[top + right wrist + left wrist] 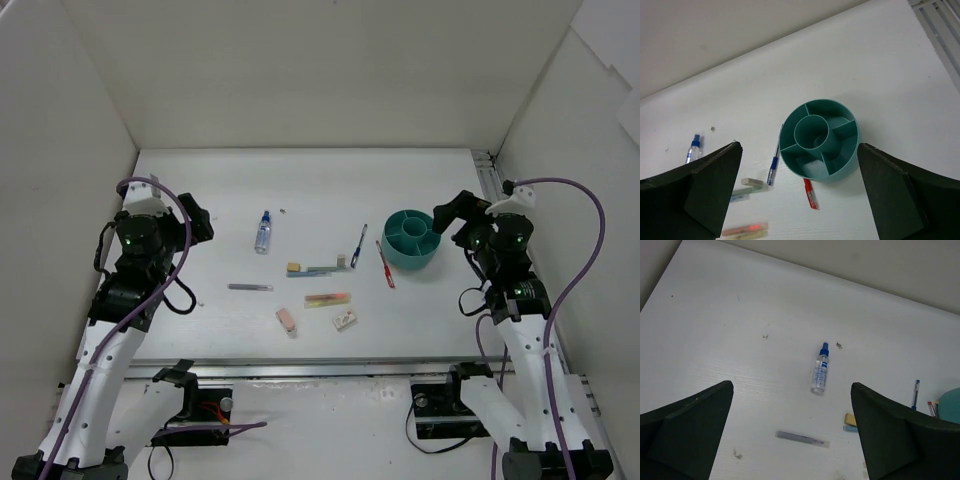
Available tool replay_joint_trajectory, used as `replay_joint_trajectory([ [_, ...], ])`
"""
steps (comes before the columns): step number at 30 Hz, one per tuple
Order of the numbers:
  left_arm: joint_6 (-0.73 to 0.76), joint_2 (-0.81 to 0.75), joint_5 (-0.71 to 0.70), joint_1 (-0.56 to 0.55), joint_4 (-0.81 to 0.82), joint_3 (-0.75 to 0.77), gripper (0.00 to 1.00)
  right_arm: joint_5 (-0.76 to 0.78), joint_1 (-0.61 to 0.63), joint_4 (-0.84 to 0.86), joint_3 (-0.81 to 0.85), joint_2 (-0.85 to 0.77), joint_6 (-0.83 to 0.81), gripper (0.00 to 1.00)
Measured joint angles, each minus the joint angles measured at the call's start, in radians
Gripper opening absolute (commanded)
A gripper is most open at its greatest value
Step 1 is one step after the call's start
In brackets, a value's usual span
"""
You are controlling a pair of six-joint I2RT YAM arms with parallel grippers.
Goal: Sort the stationery into containers
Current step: Pick up the pen from the center of the board.
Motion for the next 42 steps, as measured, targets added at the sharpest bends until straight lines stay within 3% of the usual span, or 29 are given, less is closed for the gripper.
replay_joint_trajectory([
  [8,-0.001,-0.024,0.016,0.000,0.007,-0.037,1.00,-0.169,0.009,-0.019,0.024,0.089,-0.005,0.98],
  [12,0.000,-0.012,0.037,0.000,0.017,-0.037,1.00,-0.212,0.128,-0.080,0.110,0.225,-0.049,0.98],
  [19,0.002,0.068,0.077,0.000,0.027,-0.038,1.00,-0.174,0.383,-0.204,0.201,0.441,-0.113,0.93],
  [25,0.004,0.132,0.143,0.009,0.050,-0.038,1.00,-0.068,0.459,-0.263,0.126,0.556,-0.116,0.90],
  [31,0.013,0.187,0.196,0.011,0.058,-0.038,1.00,0.079,0.460,-0.277,0.076,0.668,-0.114,0.73],
  [38,0.014,0.211,0.240,0.011,0.082,-0.037,1.00,0.090,0.443,-0.234,0.084,0.848,-0.116,0.59],
  [42,0.022,0.228,0.243,0.011,0.079,-0.036,1.00,0.080,0.415,-0.202,0.093,0.883,-0.108,0.40],
])
